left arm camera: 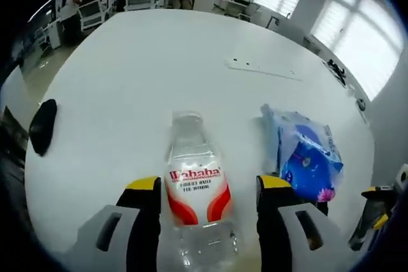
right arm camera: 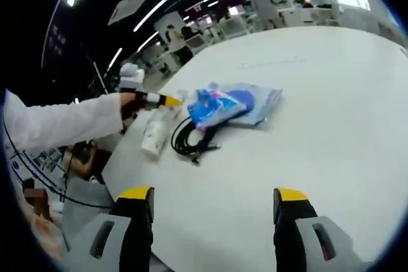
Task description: Arrange the tabletop items into an orderly group along one side of the table until the central work area is clear of visible clutter.
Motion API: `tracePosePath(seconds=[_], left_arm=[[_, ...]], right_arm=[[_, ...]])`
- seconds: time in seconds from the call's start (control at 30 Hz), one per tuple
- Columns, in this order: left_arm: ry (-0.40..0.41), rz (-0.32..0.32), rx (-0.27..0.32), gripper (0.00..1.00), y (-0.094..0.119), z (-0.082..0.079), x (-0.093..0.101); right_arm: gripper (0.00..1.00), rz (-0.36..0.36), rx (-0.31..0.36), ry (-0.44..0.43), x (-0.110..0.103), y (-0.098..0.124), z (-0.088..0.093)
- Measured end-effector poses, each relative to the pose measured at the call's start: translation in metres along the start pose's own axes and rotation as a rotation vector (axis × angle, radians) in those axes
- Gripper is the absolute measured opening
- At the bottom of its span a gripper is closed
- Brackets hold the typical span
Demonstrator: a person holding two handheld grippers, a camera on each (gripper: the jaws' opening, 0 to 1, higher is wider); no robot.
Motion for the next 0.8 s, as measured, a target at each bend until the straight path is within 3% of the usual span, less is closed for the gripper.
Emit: tracePosePath(seconds=[0.2, 0.4, 0.63, 0.8], left_arm=[[0.006, -0.005, -0.004, 0.58, -0.0065, 0.0009, -0.0015], [-0.025, -0.027, 0.001, 0.46, -0.0089, 0.0, -0.0064], [-0.012, -0.035, 0.015, 0.44, -0.0098, 0.0006, -0.0057], [-0.053, -0.042, 0.006, 0.42, -0.0055, 0.0024, -0.0038]], right_arm=[[0.78, -0.006, -0.009, -0.004, -0.0012, -0.0046, 0.0021], [0.78, -0.012, -0.016, -0.006, -0.0014, -0.008, 0.0038], [0.77, -0.017, -0.017, -0.001, -0.0026, -0.0083, 0.0018], [0.78, -0.02, -0.015, 0.021, -0.0054, -0.0043, -0.0025]])
Point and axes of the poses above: the point that each gripper's makers call its tool centre point, and the gripper's own axes: y roughly backward along the fingers, x roughly to its right, z roughly out of its underside, the point moved 9 cm from there along y, roughly backward along the fingers, and after that the axes turned 8 degrees about x, right-handed, at the moved point
